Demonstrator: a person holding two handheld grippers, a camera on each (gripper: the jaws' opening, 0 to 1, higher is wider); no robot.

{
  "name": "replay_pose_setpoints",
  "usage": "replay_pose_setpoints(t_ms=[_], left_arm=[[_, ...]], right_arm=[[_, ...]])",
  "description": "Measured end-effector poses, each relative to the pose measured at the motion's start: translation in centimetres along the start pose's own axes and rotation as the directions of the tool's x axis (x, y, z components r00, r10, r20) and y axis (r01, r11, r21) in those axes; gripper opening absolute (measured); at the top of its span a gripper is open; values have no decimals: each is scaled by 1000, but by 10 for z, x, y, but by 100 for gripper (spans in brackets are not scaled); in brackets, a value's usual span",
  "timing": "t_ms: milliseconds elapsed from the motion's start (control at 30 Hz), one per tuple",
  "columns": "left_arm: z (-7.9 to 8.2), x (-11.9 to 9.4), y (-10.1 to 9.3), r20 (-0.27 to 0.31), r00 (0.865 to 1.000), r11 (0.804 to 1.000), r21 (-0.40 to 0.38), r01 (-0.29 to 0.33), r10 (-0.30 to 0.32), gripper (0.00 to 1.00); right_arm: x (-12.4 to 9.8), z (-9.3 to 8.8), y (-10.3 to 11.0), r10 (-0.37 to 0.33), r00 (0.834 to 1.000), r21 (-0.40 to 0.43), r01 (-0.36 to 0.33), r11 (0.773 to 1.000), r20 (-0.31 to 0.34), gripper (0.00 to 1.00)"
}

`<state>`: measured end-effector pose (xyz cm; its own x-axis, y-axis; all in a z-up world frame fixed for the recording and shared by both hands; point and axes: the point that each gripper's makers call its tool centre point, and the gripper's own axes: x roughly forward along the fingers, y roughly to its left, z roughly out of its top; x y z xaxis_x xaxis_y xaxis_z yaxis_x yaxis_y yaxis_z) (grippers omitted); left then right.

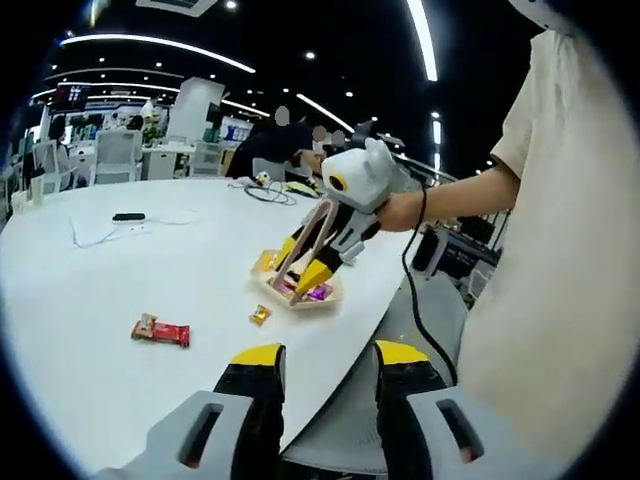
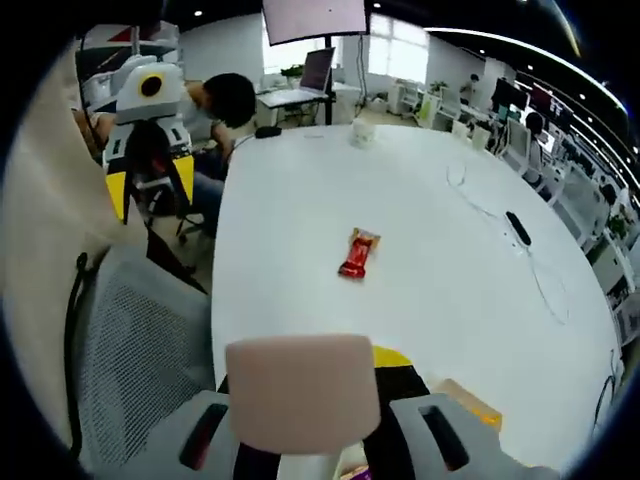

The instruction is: Place the target food into the container with the food tongs after gripping and lifting it, then release it inside without dropping or visibly crushing the food.

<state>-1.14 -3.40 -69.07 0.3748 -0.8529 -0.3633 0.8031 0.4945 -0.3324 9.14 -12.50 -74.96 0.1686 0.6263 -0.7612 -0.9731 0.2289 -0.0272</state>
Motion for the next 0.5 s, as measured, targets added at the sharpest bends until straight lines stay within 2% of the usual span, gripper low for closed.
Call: replay_pose_setpoints(t_ms=[133, 367, 500], left_arm=[[-7, 0, -1, -19, 1000, 1000, -5, 6, -6, 34], [-12, 2, 1, -35, 999, 1000, -20, 2, -2, 34], [-14, 2, 3, -33, 999, 999, -36, -10, 9, 37]], right_arm=[[8, -10, -6, 17, 999, -46, -19, 999, -41, 26], [18, -22, -15, 34, 996, -63, -39, 997, -80, 26], [24, -30, -21, 41, 994, -74, -49, 996, -100, 26]])
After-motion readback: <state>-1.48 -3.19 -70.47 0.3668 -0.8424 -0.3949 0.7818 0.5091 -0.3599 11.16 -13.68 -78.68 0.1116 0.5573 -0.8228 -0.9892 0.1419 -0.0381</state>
